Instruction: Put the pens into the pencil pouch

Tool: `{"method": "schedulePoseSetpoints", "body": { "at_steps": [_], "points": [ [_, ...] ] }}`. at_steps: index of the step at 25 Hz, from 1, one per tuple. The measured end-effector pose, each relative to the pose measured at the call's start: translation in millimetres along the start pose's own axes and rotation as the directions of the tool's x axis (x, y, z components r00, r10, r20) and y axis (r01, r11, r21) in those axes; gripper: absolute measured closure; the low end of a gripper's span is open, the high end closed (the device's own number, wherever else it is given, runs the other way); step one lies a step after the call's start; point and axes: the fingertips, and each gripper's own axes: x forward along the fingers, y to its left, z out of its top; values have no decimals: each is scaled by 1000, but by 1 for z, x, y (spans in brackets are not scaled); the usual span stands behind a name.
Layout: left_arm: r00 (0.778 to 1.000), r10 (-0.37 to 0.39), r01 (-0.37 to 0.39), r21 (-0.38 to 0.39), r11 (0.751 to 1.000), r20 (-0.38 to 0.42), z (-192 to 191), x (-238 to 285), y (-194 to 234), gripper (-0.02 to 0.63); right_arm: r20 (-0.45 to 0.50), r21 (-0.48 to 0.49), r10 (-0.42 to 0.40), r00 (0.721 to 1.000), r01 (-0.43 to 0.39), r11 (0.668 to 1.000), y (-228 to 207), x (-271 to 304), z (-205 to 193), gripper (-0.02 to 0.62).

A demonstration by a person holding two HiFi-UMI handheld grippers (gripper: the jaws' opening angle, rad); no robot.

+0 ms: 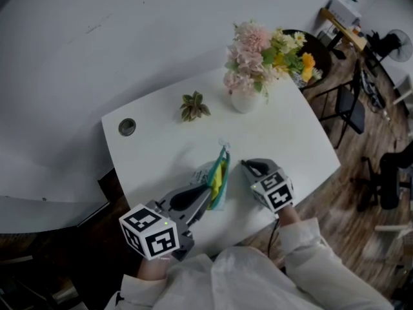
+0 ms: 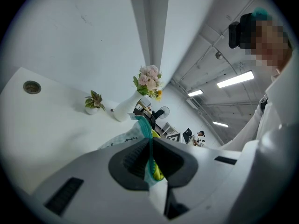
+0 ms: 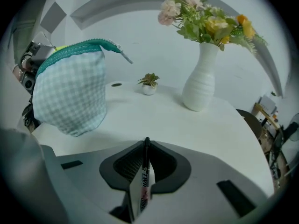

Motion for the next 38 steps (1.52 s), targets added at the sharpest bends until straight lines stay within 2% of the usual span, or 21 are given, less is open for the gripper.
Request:
{"method": "schedulePoseSetpoints", "body": {
  "at_steps": [4,11,20,23,28,31,35,38],
  "points": [
    [1000,5,-5,0,1000,-1,0,-2,-2,578,58,42,-18,998,16,999,0,-9,10,554],
    [1000,-4,4,15,1000,-1,-2,-3,-5,578,170,37,-31,985,25,999,9,-36,30,554],
    [1000,13,-13,39,999,-1,-6,-13,-8,578,373,54,-22,927,2,999,38,-97,91,554],
    [1000,20,-20,39,999,6,-8,-17,-10,578,440,32,-14,898,-1,999,52,-118,114,554],
    [1000,22,-22,35,999,15,-12,-21,-13,578,573,23,-13,819,-1,1000,62,-148,147,554],
    [1000,16,-16,41,999,6,-16,-22,-16,578,635,16,10,773,-26,1000,74,-162,167,554],
    [1000,20,-20,49,999,6,-18,-24,-17,578,671,17,55,739,-90,996,91,-170,184,554],
    [1000,26,-27,46,999,14,-17,-25,-17,578,713,20,78,697,-131,991,99,-179,198,554]
  ]
}}
